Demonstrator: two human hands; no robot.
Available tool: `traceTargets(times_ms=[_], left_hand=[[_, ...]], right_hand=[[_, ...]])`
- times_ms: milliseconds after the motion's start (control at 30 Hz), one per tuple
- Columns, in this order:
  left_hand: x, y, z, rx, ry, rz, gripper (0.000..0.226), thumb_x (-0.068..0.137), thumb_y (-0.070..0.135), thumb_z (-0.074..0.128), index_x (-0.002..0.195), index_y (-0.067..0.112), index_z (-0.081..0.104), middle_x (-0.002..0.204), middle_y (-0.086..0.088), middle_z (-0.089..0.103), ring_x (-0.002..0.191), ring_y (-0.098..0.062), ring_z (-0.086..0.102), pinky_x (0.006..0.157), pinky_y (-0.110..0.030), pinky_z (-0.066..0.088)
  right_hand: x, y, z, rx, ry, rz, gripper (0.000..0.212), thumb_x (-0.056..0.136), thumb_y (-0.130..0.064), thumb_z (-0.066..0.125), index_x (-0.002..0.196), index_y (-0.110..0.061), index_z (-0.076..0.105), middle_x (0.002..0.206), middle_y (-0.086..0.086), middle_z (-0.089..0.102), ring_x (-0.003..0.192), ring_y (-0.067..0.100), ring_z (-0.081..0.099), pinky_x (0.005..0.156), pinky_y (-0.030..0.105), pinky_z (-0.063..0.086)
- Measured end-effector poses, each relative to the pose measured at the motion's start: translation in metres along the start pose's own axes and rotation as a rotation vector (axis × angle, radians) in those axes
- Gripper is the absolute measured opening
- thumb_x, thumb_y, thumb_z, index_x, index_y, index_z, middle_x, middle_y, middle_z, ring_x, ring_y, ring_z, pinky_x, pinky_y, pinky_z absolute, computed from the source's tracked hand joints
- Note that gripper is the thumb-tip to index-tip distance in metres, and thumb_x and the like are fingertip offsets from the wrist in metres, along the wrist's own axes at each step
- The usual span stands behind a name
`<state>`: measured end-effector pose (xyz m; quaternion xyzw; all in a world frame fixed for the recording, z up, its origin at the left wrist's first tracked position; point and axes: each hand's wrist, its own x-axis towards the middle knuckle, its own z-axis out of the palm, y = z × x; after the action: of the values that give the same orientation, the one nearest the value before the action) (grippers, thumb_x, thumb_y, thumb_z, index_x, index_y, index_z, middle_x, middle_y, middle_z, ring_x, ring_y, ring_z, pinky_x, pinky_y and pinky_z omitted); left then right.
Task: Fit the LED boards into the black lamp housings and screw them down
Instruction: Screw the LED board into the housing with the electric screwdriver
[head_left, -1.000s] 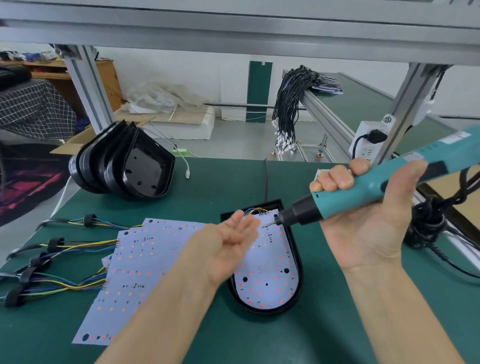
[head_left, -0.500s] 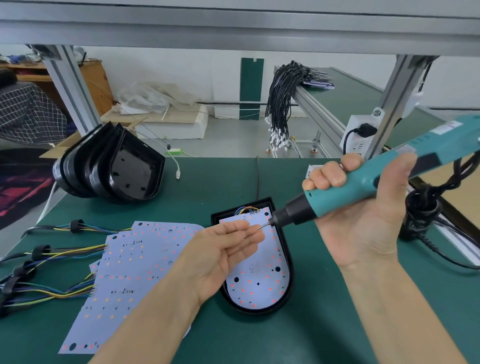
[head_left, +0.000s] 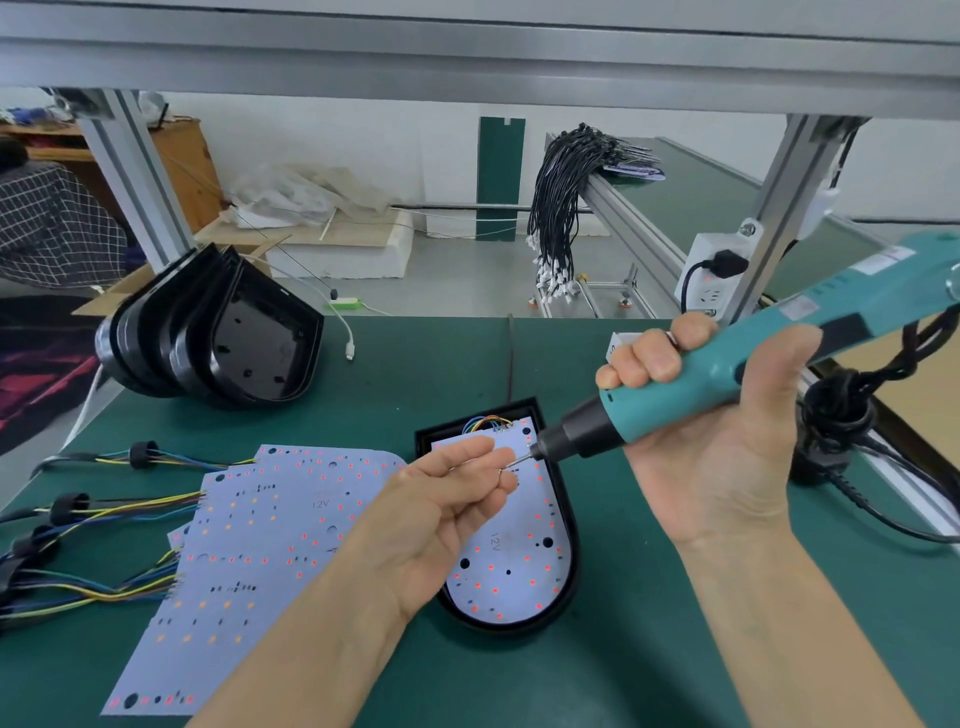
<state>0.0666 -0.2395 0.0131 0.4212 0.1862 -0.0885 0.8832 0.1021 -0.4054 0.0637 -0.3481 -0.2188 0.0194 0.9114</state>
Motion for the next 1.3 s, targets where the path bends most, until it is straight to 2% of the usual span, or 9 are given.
traceTargets(times_ms=[100, 233, 367, 800, 1033, 1300], left_hand=[[-0.004, -0.001, -0.001, -0.032, 0.006, 0.050, 0.028, 0.067, -0.011, 0.063, 0.092, 0.001, 0.064, 0.071, -0.007, 0.071, 0.064, -0.019, 0.072, 0.055, -0.019, 0.056], [-0.009, 0.000, -0.004, -0.011, -0.039, 0.118, 0.027, 0.054, -0.009, 0.065, 0.078, 0.003, 0.065, 0.063, -0.007, 0.065, 0.064, -0.023, 0.072, 0.055, -0.020, 0.056], [-0.012, -0.001, -0.004, 0.012, -0.077, 0.152, 0.022, 0.053, -0.008, 0.066, 0.064, 0.009, 0.074, 0.064, -0.006, 0.067, 0.063, -0.022, 0.071, 0.056, -0.020, 0.056], [-0.013, -0.004, -0.004, 0.015, -0.106, 0.160, 0.024, 0.051, -0.008, 0.068, 0.071, 0.005, 0.073, 0.065, -0.007, 0.067, 0.062, -0.023, 0.070, 0.055, -0.021, 0.055], [-0.013, -0.004, -0.004, 0.004, -0.099, 0.149, 0.023, 0.051, -0.008, 0.068, 0.067, 0.007, 0.074, 0.065, -0.007, 0.067, 0.060, -0.022, 0.070, 0.055, -0.020, 0.055], [-0.013, -0.006, -0.002, 0.076, -0.053, 0.215, 0.028, 0.051, -0.008, 0.068, 0.077, 0.002, 0.070, 0.065, -0.009, 0.067, 0.059, -0.024, 0.069, 0.055, -0.021, 0.055]], right_hand=[[-0.001, 0.002, 0.000, -0.027, -0.036, 0.000, 0.066, 0.047, -0.057, 0.087, 0.082, -0.021, 0.044, 0.068, -0.007, 0.048, 0.065, 0.013, 0.047, 0.074, 0.025, 0.045], [0.000, 0.005, 0.000, -0.103, -0.016, -0.034, 0.051, 0.057, -0.032, 0.089, 0.079, -0.021, 0.044, 0.064, -0.008, 0.048, 0.063, 0.012, 0.049, 0.070, 0.024, 0.047], [0.002, 0.006, 0.002, -0.109, 0.000, -0.038, 0.039, 0.064, -0.040, 0.082, 0.065, -0.023, 0.048, 0.062, -0.009, 0.041, 0.059, 0.011, 0.043, 0.066, 0.022, 0.045], [0.001, 0.005, 0.005, -0.107, -0.011, -0.030, 0.037, 0.065, -0.039, 0.082, 0.065, -0.023, 0.048, 0.061, -0.009, 0.041, 0.059, 0.011, 0.042, 0.065, 0.022, 0.044], [0.001, 0.004, 0.005, -0.107, -0.012, -0.028, 0.039, 0.065, -0.038, 0.082, 0.065, -0.022, 0.046, 0.061, -0.009, 0.039, 0.058, 0.011, 0.040, 0.065, 0.022, 0.044], [-0.002, 0.007, 0.001, -0.119, -0.031, -0.034, 0.039, 0.067, -0.036, 0.082, 0.066, -0.021, 0.046, 0.060, -0.008, 0.038, 0.057, 0.013, 0.038, 0.064, 0.023, 0.043]])
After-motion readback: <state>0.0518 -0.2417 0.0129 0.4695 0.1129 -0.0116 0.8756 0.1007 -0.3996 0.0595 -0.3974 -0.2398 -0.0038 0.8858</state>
